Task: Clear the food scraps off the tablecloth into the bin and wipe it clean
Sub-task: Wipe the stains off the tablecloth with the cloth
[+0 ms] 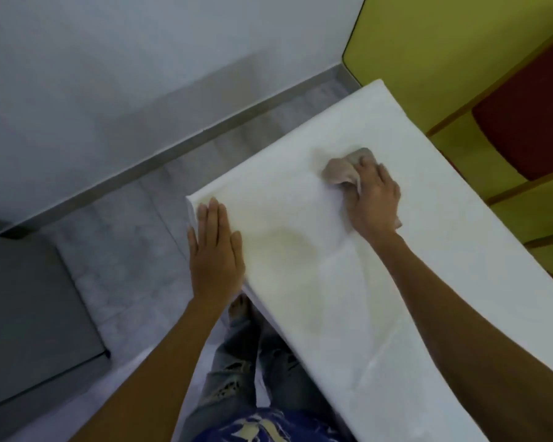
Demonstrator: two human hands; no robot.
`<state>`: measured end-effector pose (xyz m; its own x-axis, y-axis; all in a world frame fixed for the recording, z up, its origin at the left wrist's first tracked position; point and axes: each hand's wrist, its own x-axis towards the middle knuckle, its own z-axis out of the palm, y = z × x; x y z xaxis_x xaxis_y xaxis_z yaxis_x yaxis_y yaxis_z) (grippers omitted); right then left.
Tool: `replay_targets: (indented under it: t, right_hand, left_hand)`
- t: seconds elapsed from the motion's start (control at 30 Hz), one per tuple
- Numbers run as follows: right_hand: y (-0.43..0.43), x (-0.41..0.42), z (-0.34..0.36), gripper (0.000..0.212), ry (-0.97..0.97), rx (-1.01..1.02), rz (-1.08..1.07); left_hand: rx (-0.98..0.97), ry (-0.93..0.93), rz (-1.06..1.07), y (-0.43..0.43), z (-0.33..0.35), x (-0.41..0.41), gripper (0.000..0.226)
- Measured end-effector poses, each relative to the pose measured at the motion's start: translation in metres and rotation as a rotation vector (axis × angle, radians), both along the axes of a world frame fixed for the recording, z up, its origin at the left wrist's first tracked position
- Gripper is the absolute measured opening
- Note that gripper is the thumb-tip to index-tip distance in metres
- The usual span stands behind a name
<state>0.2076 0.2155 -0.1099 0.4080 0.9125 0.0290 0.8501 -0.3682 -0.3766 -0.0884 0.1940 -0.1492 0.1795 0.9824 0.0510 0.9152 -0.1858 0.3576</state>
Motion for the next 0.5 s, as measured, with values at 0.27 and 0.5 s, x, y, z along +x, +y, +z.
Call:
replay_targets:
  t: [0.27, 0.5]
  right_hand:
    - [-0.035, -0.151, -0.002, 0.051, -0.003, 0.099, 0.575]
    - [0.053, -0.009, 0.002, 0.062, -0.120, 0.052, 0.241]
  left_hand:
    - [0.002, -0.004, -0.006, -0.001, -0.009, -0.004, 0.063]
    - [-0.018, -0.037, 0.017, -0.002, -0.003, -0.002, 0.056]
